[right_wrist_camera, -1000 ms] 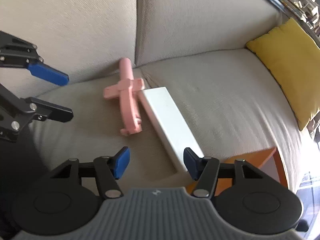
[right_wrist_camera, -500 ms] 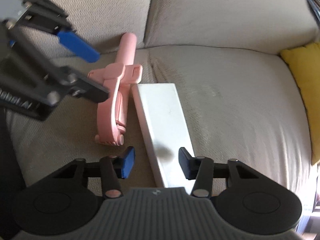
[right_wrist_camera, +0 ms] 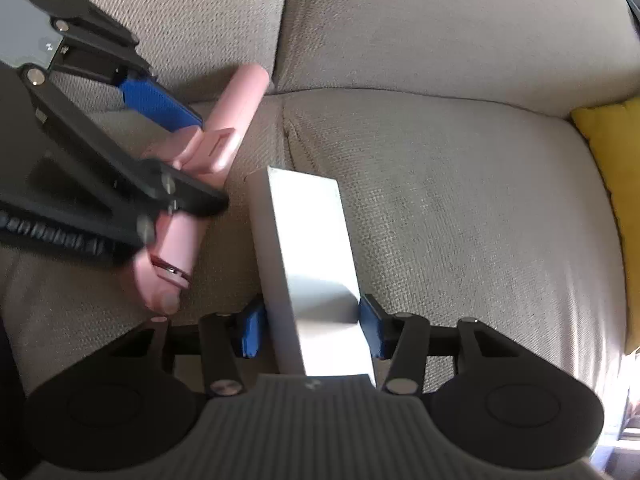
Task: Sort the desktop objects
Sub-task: 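Grasp the pink selfie stick with the left gripper while the right grasps the white power bank, then carry the selfie stick and power bank over the orange box with both grippers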
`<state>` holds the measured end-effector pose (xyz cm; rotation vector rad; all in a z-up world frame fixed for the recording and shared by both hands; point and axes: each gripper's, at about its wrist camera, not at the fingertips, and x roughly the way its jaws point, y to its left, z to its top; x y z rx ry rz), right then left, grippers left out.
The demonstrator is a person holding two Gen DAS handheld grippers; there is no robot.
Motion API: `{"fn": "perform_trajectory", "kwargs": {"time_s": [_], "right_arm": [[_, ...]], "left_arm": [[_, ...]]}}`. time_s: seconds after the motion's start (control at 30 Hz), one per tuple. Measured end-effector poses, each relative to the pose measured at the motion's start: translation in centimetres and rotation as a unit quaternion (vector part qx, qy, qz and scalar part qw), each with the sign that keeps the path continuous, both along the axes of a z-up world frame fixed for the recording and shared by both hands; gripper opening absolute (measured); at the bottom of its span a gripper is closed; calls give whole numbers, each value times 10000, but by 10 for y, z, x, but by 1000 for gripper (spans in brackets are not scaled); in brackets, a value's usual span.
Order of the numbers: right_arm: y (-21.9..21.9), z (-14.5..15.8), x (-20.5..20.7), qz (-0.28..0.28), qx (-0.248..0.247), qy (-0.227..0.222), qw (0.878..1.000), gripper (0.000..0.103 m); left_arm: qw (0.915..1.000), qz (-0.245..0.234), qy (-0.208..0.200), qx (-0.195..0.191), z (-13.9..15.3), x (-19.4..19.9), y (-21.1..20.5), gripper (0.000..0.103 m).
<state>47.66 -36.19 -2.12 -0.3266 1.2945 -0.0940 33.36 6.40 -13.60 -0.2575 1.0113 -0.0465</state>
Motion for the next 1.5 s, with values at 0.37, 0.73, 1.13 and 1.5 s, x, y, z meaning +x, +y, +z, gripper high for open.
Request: {"fn": "perform_trajectory", "kwargs": {"time_s": [0.37,0.73,1.13,1.5], "right_arm": [[1,41,-19,-266,434,-542,9972,29],[25,91,-60,-595,849,-1044,9891,29],[46,186,-144,-719,811,-2040,9730,29],[-4,186,-239,-2004,306,-2122,9560,29]], "left_arm": [[9999,27,-110,-51,7,-28,0,42],[9989,70,-453,55,39,-73,0,33],[9914,-142,-1273,280,111,-117,-28,33],[9749,-1144,-1871,396,162,-108,-105,33]]}}
